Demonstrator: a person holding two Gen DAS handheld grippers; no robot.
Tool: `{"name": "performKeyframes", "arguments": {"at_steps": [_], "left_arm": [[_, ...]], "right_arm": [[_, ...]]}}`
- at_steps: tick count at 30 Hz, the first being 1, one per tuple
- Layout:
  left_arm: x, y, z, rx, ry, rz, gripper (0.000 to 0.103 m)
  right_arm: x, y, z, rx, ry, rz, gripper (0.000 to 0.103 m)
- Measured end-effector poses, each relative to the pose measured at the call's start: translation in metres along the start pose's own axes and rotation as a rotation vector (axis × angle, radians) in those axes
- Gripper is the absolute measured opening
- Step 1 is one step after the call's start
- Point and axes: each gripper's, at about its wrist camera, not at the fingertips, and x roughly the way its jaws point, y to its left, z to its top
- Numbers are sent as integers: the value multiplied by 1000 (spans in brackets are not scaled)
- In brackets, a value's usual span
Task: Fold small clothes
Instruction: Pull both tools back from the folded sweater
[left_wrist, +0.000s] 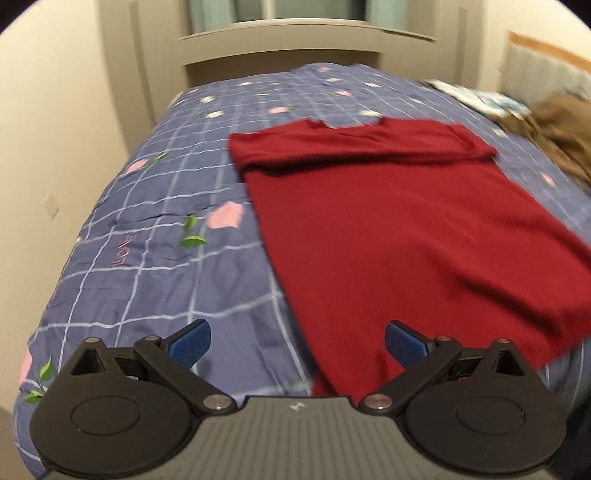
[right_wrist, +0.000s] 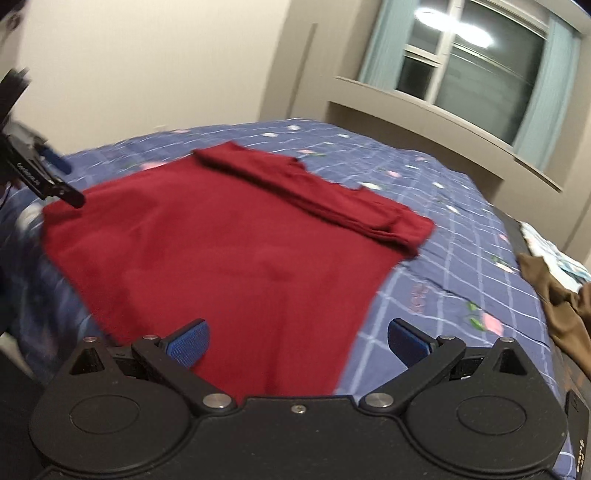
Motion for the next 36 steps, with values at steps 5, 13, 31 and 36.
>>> {"name": "performKeyframes", "arguments": {"at_steps": [5,13,31,36], "left_arm": [[-10,-22,-22,150,-6,10,103],[-22,-44,-48,313,-46,43,102],[-36,-11,-35,109,-47,-139,103],[-10,-1,-19,6,-4,-232,101]], "right_arm": [[-5,21,-7,-55,9,19,102],[-13,37,-23,-164,35,4,102],[-35,-19,-21,289,53,112,99],[-17,-41,-21,528,151,125,72]]}}
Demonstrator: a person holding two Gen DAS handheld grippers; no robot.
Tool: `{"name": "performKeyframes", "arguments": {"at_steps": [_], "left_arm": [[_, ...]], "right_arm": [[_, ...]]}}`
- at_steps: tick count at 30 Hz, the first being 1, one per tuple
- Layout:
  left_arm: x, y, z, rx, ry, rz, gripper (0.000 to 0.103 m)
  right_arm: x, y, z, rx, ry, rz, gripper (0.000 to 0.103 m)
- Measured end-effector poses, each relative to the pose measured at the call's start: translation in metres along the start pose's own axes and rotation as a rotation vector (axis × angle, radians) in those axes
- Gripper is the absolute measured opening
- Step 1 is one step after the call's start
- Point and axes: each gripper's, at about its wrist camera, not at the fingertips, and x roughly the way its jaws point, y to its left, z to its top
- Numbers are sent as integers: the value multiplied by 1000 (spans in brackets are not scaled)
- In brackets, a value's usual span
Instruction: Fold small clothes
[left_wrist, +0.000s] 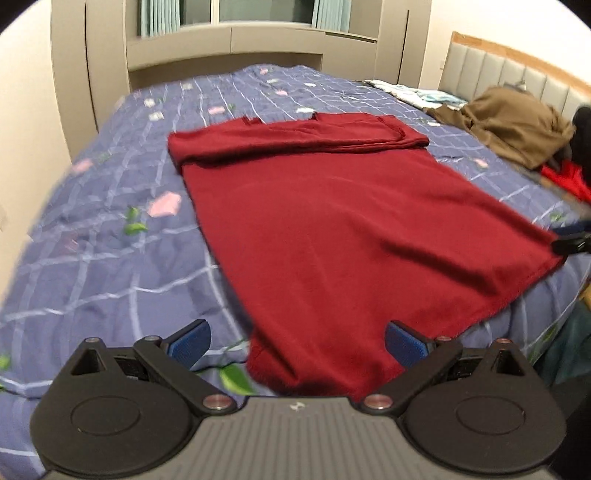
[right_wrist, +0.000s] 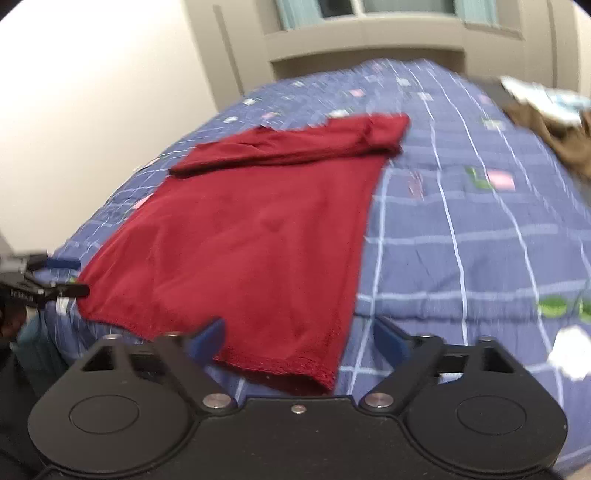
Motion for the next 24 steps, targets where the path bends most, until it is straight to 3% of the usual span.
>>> {"name": "performKeyframes", "arguments": {"at_steps": [1,4,5,8,9,10,13,18,21,24], "left_arm": [[3,6,1,-35,16,-30,95],[9,22,2,-144,70,-122,85],[9,25,1,-161,70,-133,85],[6,31,-1,-171,71,-171,75],[6,32,-2,-172,77,-181,63],[7,33,-1,-174,89,-192,45],[4,35,9,-216,120,-220,15],[-20,42,39,-376,49,-420,9],[-33,44,52,-429,33,-446,7],[-36,52,51,-516,92,-410,5]], "right_arm": [[1,-2,0,25,11,-3,62],[0,-3,-5,56,30,1,49],[0,-3,-6,69,34,4,46],[-1,-7,-9,120,39,9,22],[-2,-10,-8,143,35,16,15],[-3,-13,-6,173,29,34,13],[-16,-18,6,256,-28,110,12],[-42,-21,38,316,-138,190,11],[-53,-23,52,322,-166,202,11],[-57,-26,54,336,-150,184,11]]}}
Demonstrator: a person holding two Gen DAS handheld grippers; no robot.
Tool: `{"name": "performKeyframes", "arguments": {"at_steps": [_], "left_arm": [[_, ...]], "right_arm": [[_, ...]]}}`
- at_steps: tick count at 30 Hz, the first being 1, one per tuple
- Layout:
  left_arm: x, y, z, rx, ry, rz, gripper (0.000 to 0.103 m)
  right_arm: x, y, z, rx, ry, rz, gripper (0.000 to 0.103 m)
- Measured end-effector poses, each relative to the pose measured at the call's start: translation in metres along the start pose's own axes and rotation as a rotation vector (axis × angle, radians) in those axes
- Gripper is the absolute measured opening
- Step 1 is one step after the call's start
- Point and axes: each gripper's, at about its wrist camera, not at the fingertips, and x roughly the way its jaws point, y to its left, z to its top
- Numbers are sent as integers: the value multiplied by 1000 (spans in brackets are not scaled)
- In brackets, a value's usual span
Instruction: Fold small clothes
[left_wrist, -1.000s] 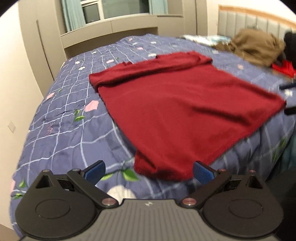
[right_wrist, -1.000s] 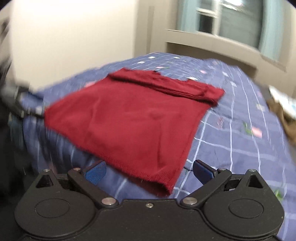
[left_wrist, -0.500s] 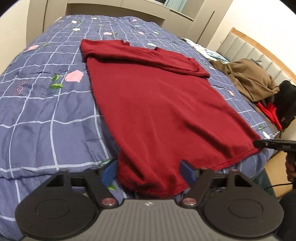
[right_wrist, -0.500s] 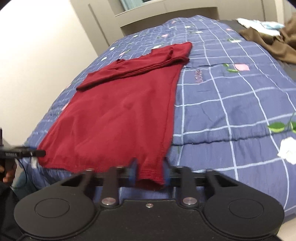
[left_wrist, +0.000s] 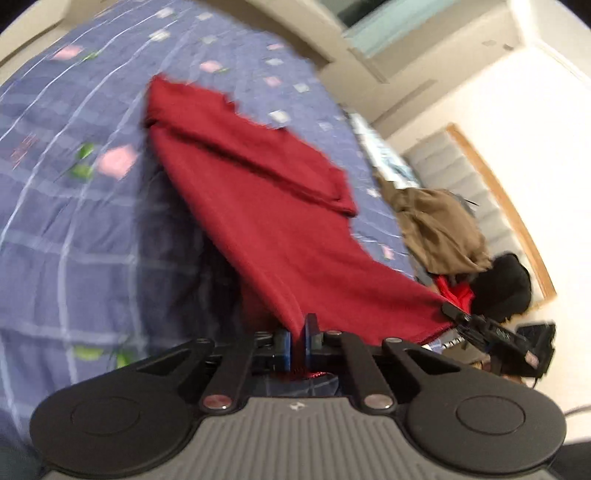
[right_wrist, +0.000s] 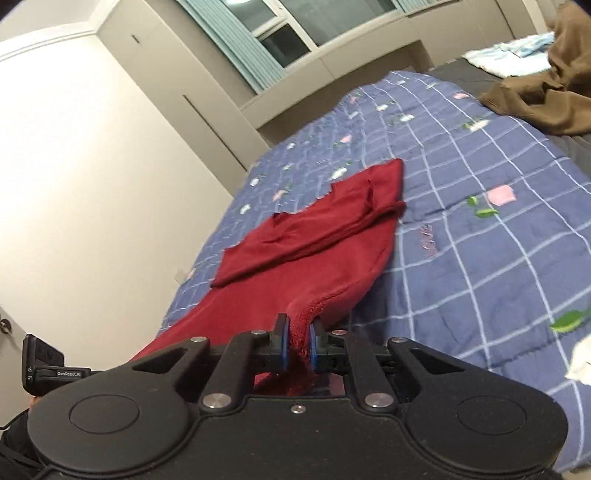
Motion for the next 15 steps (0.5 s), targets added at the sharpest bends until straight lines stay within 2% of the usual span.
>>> {"name": "performKeyframes", "arguments": {"at_steps": [3,5,10,15], "left_arm": [[-2,20,-5,-154,45,69,4],[-5,34,-11,-210,38,87,4],[-7,44,-17,-233,16,112,4],[-24,26,-7,-197,-14,105,4]], "right_arm": [[-2,-7,-6,43,26,-20,10],[-3,-12,-13,59,48,-47,10],[-4,-21,-28,90,82,-95,10],[-13,-13,-16,92,46,-68,9]]}}
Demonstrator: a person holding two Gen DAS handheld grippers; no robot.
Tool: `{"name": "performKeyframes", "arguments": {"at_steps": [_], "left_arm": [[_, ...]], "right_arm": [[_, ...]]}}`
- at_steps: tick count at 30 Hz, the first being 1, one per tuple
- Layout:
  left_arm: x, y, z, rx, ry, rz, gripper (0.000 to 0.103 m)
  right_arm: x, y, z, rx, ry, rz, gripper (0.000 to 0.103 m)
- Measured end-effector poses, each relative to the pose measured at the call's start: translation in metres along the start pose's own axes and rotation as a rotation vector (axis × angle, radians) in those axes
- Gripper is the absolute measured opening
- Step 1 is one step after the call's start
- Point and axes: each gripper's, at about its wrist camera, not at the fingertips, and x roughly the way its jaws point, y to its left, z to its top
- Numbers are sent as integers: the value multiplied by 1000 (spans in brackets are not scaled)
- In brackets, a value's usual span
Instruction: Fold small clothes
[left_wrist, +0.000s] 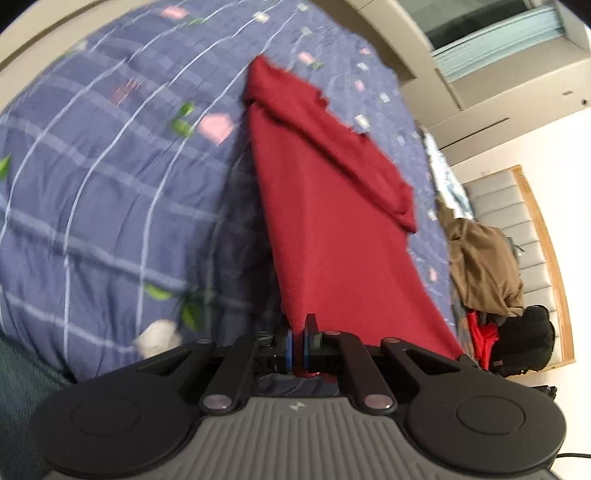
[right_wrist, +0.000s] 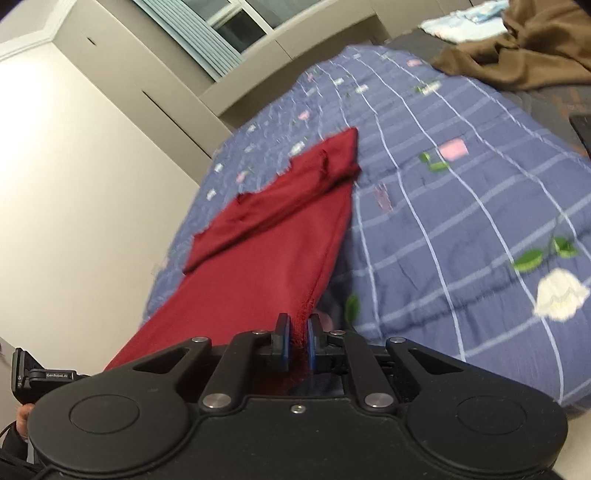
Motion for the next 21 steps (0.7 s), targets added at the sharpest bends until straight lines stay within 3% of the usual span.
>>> {"name": "performKeyframes", "arguments": {"at_steps": [3,6,13,14,17,20,21], "left_arm": [[-18,-17,11,46,-33,-16,4],[-20,-27,14,93,-27,24,4],[26,3,-21,137,87,218,5],[32,9,-26,144,93,242,5],[38,24,-33,136,89,291,6],[34,29,-36,138,85,288,21],[33,29,-37,148,84,299,30]], "right_arm": [[-8,7,13,-12,-30,25,9],[-10,12,17,-53,-24,6,9],[18,-1,-15,-141,116,-161,7],[21,-6,-20,-142,127,-181,0],[25,-21,-31,-157,138,-281,0],[18,-33,-36,-128,116,-285,0],[17,-33,-38,-139,106,-287,7]]}}
